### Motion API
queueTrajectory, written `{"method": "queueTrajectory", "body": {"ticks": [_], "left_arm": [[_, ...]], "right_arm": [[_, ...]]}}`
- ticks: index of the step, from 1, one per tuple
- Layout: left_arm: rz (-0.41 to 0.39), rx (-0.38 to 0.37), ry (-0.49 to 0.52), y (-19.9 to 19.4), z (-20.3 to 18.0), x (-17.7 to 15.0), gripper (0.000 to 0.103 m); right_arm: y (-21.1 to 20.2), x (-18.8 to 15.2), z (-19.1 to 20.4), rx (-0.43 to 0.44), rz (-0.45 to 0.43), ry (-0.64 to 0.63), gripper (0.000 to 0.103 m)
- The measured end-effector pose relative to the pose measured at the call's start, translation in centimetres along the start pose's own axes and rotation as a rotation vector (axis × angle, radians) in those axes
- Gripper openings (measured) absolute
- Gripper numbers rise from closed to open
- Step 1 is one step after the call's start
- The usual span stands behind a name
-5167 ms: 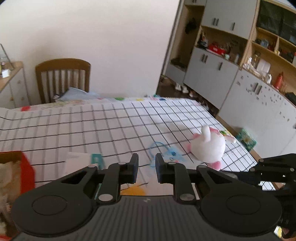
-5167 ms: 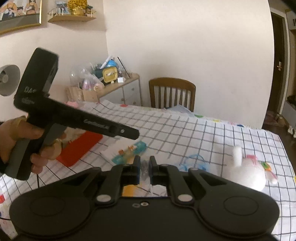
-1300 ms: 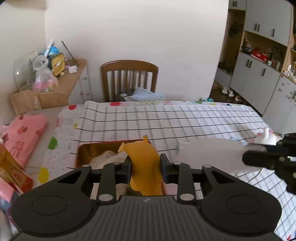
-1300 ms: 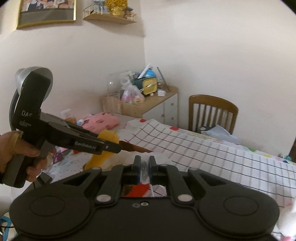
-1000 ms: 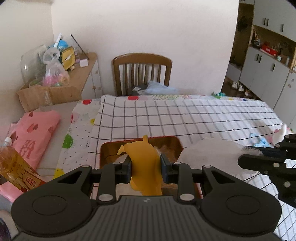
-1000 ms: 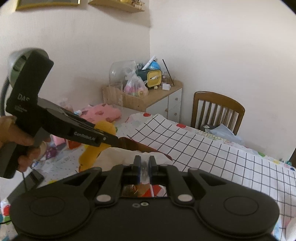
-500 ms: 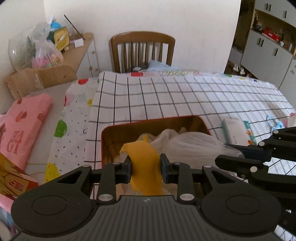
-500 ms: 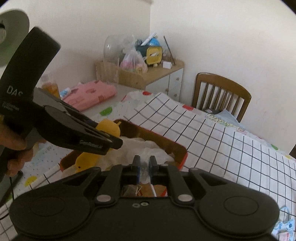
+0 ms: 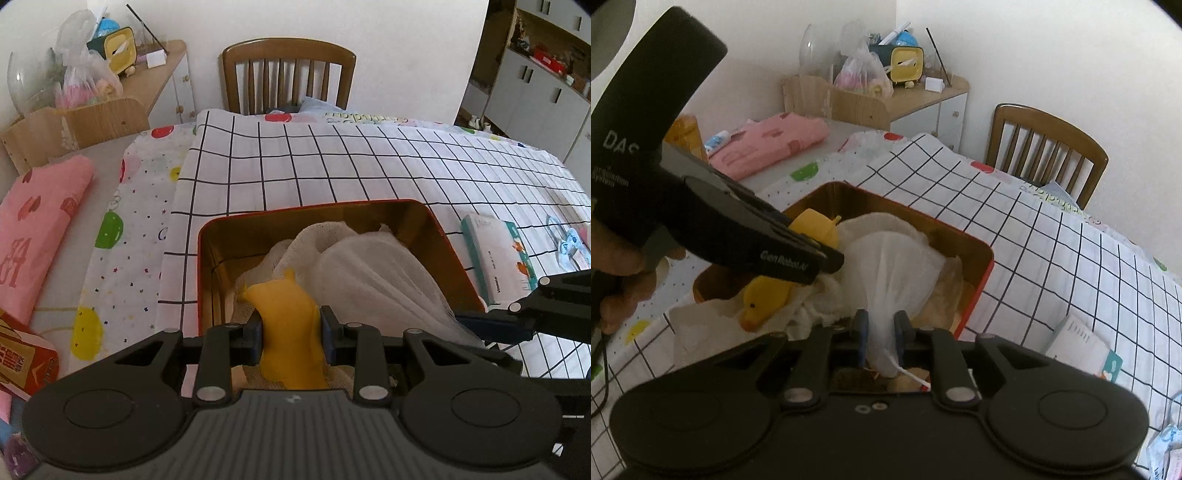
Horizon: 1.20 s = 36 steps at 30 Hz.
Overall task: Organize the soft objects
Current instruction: 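Lower both items into the red tin and open both grippers, then move both grippers from the tin toward the blue bag and white packet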
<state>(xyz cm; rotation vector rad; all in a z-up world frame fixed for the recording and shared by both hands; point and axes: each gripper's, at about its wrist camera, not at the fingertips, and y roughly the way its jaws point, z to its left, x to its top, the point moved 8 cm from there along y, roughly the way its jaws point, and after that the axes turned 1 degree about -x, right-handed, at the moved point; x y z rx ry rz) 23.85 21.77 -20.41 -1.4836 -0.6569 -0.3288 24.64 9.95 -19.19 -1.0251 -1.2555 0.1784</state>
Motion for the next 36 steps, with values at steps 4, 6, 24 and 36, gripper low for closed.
{"method": "queueTrajectory", "body": {"ticks": [4,6,24,36], "left_arm": [[-0.009,-0.002,-0.013,-0.3,0.1,0.1,0.029],[-0.018,-0.001,-0.005,-0.5,0.0,0.2,0.03],[-0.149,0.01,-0.016,-5.3,-1.0,1.3,0.068],[-0.248,-0.053,0.031,-10.0,-6.4,1.9,0.083]], "right_arm": [[-0.3,0.0,0.0,0.004,0.001,-0.001,0.024],[-0.6,0.1,0.0,0.018,-0.007,0.004,0.029],[-4.3,0.9,-0.7,0.033,-0.098,0.03,0.07],[-12.3,-0.2,-5.5,-0.003,-0.205,0.112,0.089]]}}
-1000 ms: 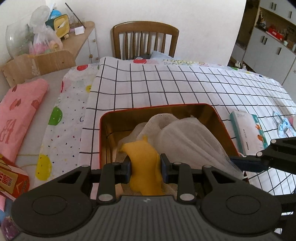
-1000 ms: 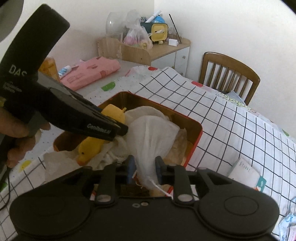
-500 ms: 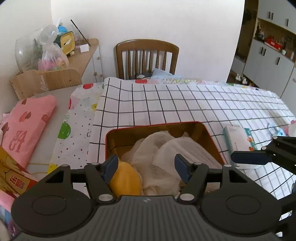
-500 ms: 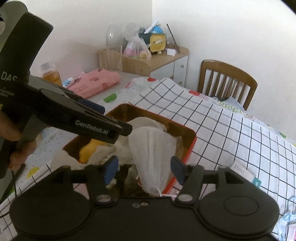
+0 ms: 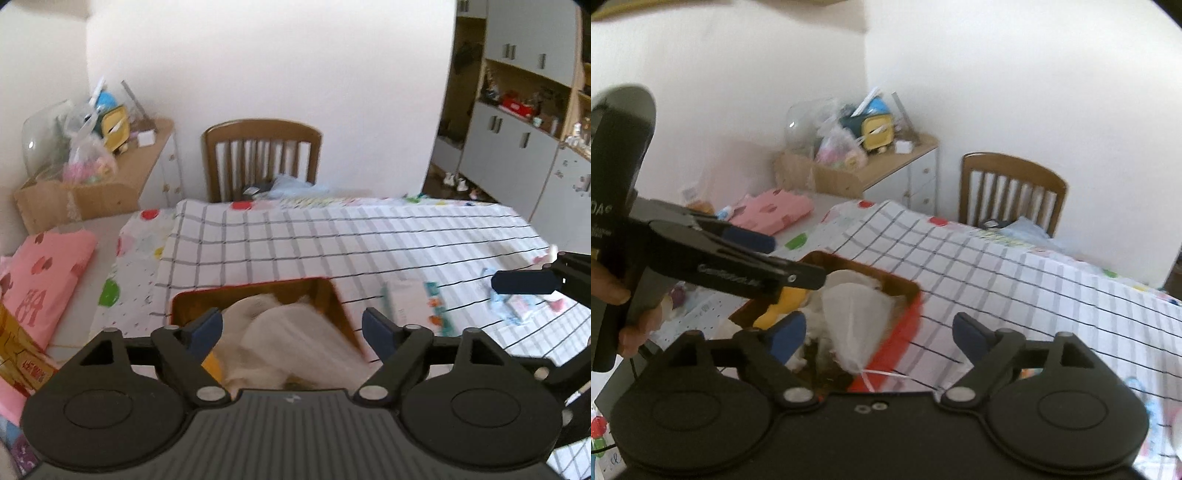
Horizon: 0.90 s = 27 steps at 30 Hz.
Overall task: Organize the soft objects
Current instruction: 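Move both grippers from the tin toward the blue bag and white packet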
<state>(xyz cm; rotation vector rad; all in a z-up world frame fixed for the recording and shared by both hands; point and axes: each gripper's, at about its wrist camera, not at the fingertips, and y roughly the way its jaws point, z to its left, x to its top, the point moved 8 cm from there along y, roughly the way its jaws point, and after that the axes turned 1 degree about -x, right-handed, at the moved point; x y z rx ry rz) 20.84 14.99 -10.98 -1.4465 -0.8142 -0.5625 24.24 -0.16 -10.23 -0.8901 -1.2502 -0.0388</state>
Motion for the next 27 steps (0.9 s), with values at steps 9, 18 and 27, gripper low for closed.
{"method": "queueTrajectory", "body": {"ticks": [9,18,27], "left_arm": [[-0.028,-0.092,0.018,0.3,-7.1,1.4,0.085],[-0.046,-0.187,0.047,2.8,-15.3,2.3,0.103],[0.013,-0.222,0.016,8.1,-21.9,2.4,0.103]], "right_arm": [[-5.7,-2.3,-7.2,-0.109,-0.038,0.088,0.096],[-8.6,-6.4,-14.3,-0.226,-0.018,0.141,0.098],[-8.2,-9.6,-19.2,-0.293,0.021,0.132,0.097]]}}
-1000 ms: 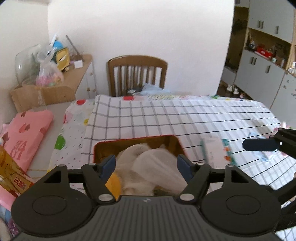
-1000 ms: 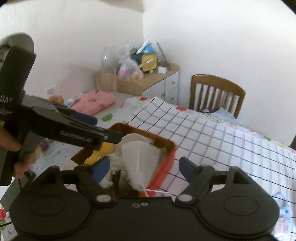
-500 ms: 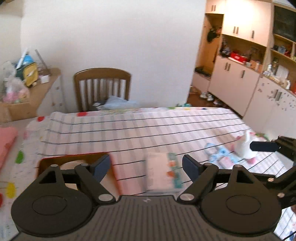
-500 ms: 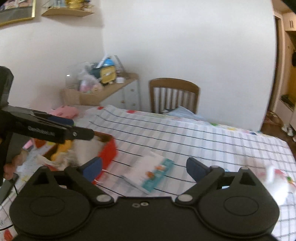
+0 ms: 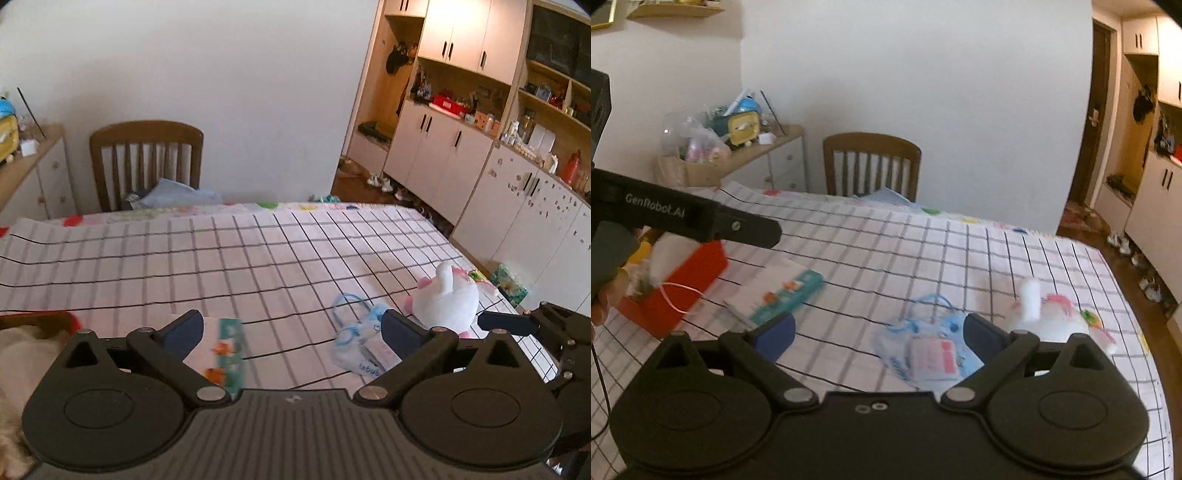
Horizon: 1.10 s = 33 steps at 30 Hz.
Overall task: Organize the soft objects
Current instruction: 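Move both grippers from the tin toward the blue bag and white packet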
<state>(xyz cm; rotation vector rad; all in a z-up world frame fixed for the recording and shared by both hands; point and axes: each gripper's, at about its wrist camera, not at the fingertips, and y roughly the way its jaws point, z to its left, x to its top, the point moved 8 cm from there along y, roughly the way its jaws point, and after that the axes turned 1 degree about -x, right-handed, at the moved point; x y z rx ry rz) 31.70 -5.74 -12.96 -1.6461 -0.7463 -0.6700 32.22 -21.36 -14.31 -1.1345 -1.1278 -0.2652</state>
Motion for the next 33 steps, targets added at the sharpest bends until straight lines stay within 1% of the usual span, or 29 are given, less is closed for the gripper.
{"method": "queueTrajectory", "body": {"ticks": [4,8,10,13,15,20,27,29,31,33], "left_arm": [[0.059,-0.018,0.017,3.0,-1.6,-0.1,0.103],[0.097,-0.02,0.024,5.5,-2.7,-0.2,0.103],[0.107,-0.014,0.043,6.6,-3.1,-0.3,0.103],[0.115,0.003,0.076,8.1,-3.7,-0.5,0.103],[0.122,0.012,0.09,8.9,-4.0,-0.7,0.103],[0.122,0.025,0.108,10.0,-4.4,-0.9,0.103],[0.112,0.051,0.115,10.7,-3.8,-1.0,0.103],[0.107,0.062,0.118,10.8,-3.6,-0.9,0.103],[0.102,0.072,0.115,10.9,-3.4,-0.9,0.103],[0.101,0.076,0.111,11.0,-3.2,-0.9,0.103]], "right_arm": [[1.4,-1.2,-2.2,-0.006,0.023,0.034,0.096],[3.3,-2.1,-3.5,-0.022,0.042,0.052,0.09],[4.2,-2.6,-3.9,-0.027,0.052,0.06,0.083],[6.0,-3.3,-4.3,-0.029,0.074,0.07,0.079],[7.0,-3.8,-4.5,-0.028,0.087,0.067,0.078],[9.0,-4.4,-5.1,-0.024,0.117,0.084,0.077],[10.6,-5.3,-5.5,-0.029,0.145,0.087,0.073],[10.6,-5.4,-5.5,-0.034,0.139,0.082,0.071],[10.6,-5.4,-5.4,-0.045,0.132,0.06,0.064],[10.6,-5.5,-5.2,-0.061,0.124,0.021,0.064]]}}
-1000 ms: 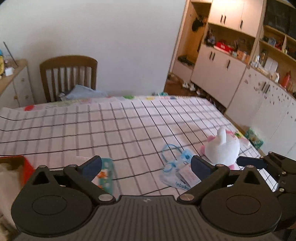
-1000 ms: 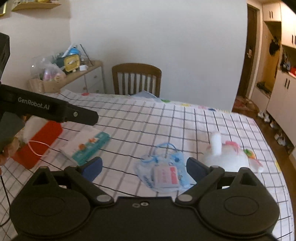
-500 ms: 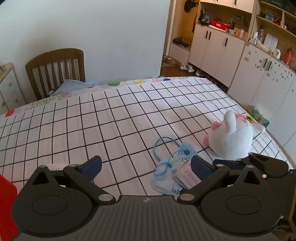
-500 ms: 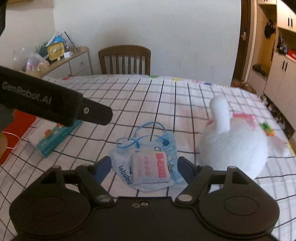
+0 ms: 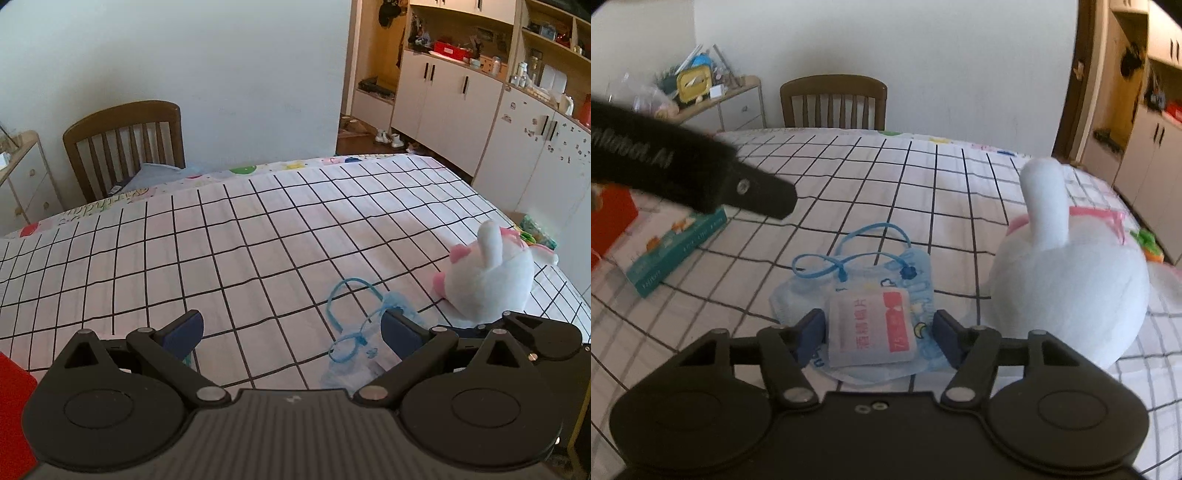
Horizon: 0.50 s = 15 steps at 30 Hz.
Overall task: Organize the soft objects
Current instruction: 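Move both grippers from the tin toward the blue bag and white packet, then close the right gripper on the white packet with red print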
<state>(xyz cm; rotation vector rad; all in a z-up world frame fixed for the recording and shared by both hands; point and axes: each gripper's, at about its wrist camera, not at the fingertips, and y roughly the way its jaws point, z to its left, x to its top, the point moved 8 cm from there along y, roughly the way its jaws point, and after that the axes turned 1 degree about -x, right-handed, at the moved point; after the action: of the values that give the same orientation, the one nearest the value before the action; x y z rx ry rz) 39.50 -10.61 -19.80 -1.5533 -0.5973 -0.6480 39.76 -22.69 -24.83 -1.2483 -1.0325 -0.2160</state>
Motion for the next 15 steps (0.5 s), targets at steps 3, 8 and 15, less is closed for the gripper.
{"method": "queueTrajectory", "body": {"ticks": [3,8,15], "left_arm": [[-0.006,0.001,-0.002,-0.03,0.08,0.07,0.103],[-0.007,0.002,-0.006,-0.07,0.24,0.12,0.103],[-0.006,-0.003,0.011,-0.11,-0.24,-0.14,0.103]], "right_arm": [[-0.22,-0.08,0.52,-0.029,-0.024,-0.065,0.062],[-0.52,-0.18,0.69,-0.007,-0.023,-0.063,0.059],[-0.5,-0.16,0.33,0.014,-0.024,-0.049,0.056]]}}
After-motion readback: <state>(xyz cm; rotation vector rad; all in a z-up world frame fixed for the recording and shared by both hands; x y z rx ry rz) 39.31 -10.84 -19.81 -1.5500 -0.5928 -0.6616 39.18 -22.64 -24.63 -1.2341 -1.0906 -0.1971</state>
